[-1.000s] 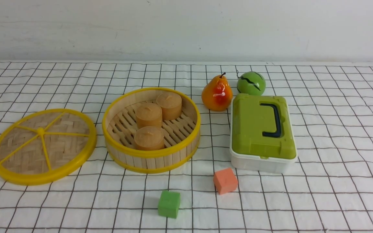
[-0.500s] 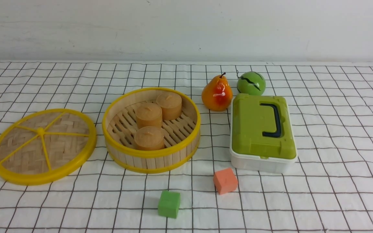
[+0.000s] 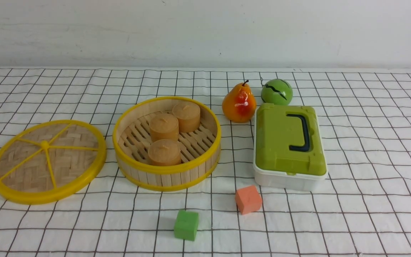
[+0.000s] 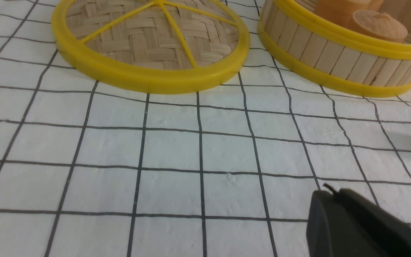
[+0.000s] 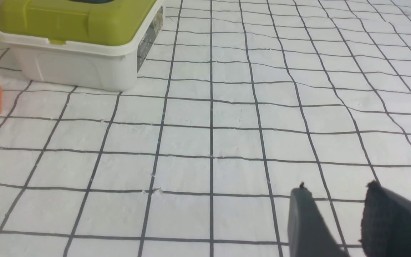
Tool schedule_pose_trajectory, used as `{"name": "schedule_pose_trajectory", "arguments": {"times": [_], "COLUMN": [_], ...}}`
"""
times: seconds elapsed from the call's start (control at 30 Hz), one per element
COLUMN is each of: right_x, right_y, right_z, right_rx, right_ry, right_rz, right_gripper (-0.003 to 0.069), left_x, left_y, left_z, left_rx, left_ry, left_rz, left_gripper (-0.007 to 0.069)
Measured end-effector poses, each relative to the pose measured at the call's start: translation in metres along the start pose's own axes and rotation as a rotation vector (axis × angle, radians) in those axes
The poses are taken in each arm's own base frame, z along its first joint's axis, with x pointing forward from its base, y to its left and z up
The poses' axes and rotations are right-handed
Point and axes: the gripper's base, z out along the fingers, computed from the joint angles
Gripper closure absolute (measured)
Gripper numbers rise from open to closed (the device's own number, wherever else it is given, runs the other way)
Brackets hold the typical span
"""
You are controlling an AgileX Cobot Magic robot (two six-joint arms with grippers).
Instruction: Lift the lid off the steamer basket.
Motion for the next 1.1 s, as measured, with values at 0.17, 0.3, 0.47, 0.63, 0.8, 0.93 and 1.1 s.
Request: {"name": "schedule_pose_trajectory", "arguments": {"times": [0.17, 0.3, 0.47, 0.63, 0.8, 0.93, 1.1], "right_x": [0.0, 0.0, 0.0, 0.0, 0.0, 0.0, 0.0], "right_y": [0.0, 0.0, 0.0, 0.0, 0.0, 0.0, 0.0], "right_z": [0.0, 0.0, 0.0, 0.0, 0.0, 0.0, 0.0], "right_rx": [0.0, 0.0, 0.0, 0.0, 0.0, 0.0, 0.0], "right_ry": [0.0, 0.0, 0.0, 0.0, 0.0, 0.0, 0.0], "right_rz": [0.0, 0.0, 0.0, 0.0, 0.0, 0.0, 0.001], "right_gripper": [0.0419, 0.0419, 0.0419, 0.0419, 0.0419, 0.0419, 0.0419], "left_x": [0.0, 0.0, 0.0, 0.0, 0.0, 0.0, 0.0], "left_y": [0.0, 0.0, 0.0, 0.0, 0.0, 0.0, 0.0], "left_z": [0.0, 0.0, 0.0, 0.0, 0.0, 0.0, 0.0], "left_rx": [0.0, 0.0, 0.0, 0.0, 0.0, 0.0, 0.0], "left_ry": [0.0, 0.0, 0.0, 0.0, 0.0, 0.0, 0.0], "left_rz": [0.0, 0.0, 0.0, 0.0, 0.0, 0.0, 0.0], "left_gripper": [0.0626, 0.0626, 0.0622, 0.0616, 0.0609, 0.0605, 0.0603]}}
